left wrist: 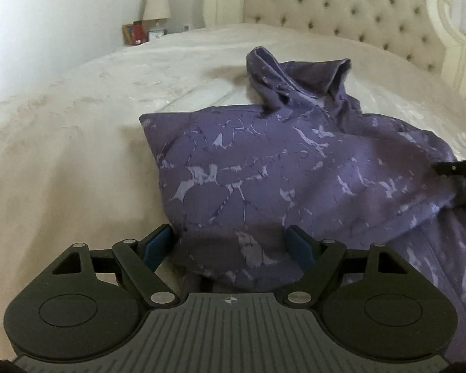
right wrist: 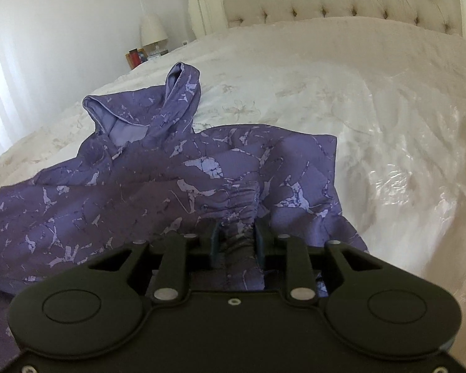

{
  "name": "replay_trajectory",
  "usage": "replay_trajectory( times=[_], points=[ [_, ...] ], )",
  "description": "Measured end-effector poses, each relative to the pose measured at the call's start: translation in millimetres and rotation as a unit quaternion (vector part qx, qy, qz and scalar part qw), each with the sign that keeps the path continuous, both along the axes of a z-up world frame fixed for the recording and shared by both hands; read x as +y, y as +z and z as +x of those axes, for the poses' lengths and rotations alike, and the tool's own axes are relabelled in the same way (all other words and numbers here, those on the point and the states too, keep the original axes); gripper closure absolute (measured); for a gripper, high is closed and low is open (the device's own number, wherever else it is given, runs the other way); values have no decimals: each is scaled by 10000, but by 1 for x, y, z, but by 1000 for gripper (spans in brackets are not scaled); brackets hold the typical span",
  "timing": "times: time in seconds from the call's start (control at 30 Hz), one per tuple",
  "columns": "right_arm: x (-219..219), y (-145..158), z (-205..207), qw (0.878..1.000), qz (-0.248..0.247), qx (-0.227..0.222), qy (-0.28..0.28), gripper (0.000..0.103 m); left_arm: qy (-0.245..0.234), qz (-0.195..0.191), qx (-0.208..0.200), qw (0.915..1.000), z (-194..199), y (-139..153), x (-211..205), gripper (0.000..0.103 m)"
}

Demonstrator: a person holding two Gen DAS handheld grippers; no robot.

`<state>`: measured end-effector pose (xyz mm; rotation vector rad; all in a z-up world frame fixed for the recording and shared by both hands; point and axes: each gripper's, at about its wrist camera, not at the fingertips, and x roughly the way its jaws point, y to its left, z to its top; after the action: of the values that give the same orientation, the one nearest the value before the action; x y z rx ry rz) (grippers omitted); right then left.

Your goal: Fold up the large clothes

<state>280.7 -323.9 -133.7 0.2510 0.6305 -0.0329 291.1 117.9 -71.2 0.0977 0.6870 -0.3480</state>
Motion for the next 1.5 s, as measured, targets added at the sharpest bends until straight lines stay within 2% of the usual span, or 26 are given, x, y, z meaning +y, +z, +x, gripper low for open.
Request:
replay_trajectory(
  times=[0.1, 0.23, 0.33, 0.43, 0.53, 0.6, 0.73, 0.83, 0.97, 1.03, 1.13, 1.27, 1.37, 1.5],
  points=[
    [2, -1, 0, 10000, -66, -8, -1, 67, -193, -215, 133, 9995, -7, 1, 7, 25],
    [4, -3, 0, 9999, -119, -29, -1, 66, -531, -246, 480, 9971, -14, -6, 19, 25],
    [5, -5, -2, 9998, -165, -98, 11, 65, -326, -481, 324, 9978, -15, -1, 30, 26],
    [7, -7, -4, 9996, -211, -181, 49, 60, -132, -653, -54, 9978, -13, 9, 35, 24],
    [9, -9, -6, 9993, -188, -268, 168, 50, -172, -459, -297, 9984, -2, 9, 29, 24],
    [9, -9, -7, 9992, -170, -289, 232, 48, -125, -445, -204, 9987, 8, 6, 27, 24],
    [11, -9, -8, 9991, -214, -275, 236, 47, -133, -951, -107, 9953, 6, 0, 38, 24],
    [13, -8, -8, 9991, -271, -222, 249, 46, -561, -1369, -32, 9890, -2, -11, 52, 24],
    [21, -5, -7, 9977, -573, -18, 361, 42, -1152, -1289, 355, 9843, -1, -10, 56, 24],
    [27, -2, -8, 9957, -805, 105, 445, 39, -1242, -1439, 474, 9806, 2, -3, 65, 25],
    [37, 8, -12, 9920, -1165, 212, 434, 35, -878, -2059, 226, 9744, 0, 15, 91, 24],
    [55, 29, -25, 9900, -1325, -157, 454, 34, -89, -2492, -51, 9684, 3, 24, 115, 23],
    [79, 44, -28, 9880, -1255, -401, 807, 34, 166, -2534, 110, 9672, 15, 17, 111, 23],
    [122, 57, -18, 9819, -1093, -520, 1454, 34, 73, -2371, 328, 9709, 26, 8, 91, 23]
  ],
)
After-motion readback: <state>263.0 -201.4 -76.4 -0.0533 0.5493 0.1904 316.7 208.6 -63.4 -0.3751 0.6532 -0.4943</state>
